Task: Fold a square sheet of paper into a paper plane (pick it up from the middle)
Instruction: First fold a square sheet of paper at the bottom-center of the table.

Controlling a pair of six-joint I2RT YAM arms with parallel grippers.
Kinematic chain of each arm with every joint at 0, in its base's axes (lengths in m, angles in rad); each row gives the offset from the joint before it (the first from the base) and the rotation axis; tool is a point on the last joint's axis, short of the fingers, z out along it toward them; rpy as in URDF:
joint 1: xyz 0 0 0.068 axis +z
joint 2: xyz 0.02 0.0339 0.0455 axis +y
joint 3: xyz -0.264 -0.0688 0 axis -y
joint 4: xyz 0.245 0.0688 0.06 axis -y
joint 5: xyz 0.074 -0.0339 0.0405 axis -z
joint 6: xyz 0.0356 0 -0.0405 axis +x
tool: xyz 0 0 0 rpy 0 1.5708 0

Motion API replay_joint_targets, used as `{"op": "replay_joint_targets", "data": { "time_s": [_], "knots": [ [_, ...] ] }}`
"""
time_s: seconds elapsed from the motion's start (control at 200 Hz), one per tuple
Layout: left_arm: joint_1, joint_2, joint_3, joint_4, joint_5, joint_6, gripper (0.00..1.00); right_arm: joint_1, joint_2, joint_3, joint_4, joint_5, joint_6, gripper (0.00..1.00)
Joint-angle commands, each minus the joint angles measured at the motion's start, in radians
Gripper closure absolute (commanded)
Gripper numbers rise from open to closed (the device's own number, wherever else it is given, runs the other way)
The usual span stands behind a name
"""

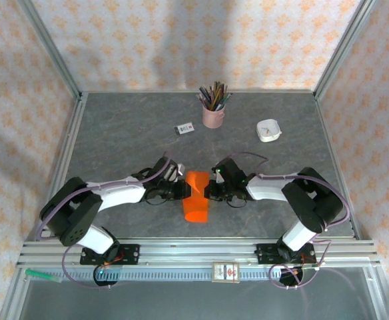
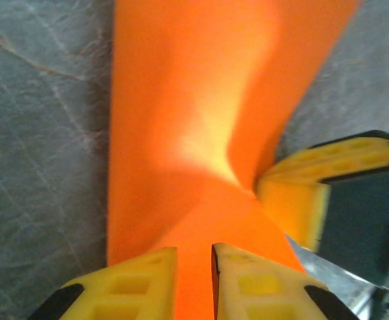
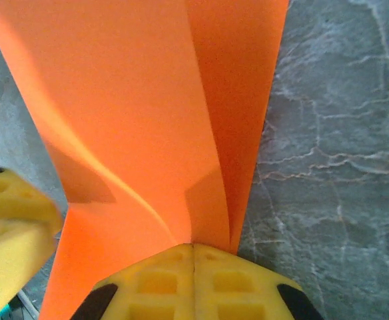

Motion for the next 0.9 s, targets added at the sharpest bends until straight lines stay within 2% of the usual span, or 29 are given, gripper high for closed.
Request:
{"op": "replay_joint_targets", "data": {
  "time_s": [0.0,0.465,0.736,0.891],
  "knots": [
    [-0.006,-0.044,-0.025,0.046,0.057,-0.057,0.76,0.003,0.08,-0.055,-0.174,0.186,-0.012,1.0],
    [-0.016,0.011,-0.098,0.029,0.002,-0.031,0.77,0.003,0.089,-0.052,-0.174,0.188,-0.012,1.0],
    [-0.035,-0.107,-0.09,0.046,0.042,-0.086,0.74,0.003,0.088,-0.053,-0.18,0.189,-0.01,1.0],
    [-0.059,-0.076,-0.103,0.089,0.075,-0.114,0.73,0.003,0.079,-0.055,-0.19,0.193,-0.009,1.0]
  ]
}}
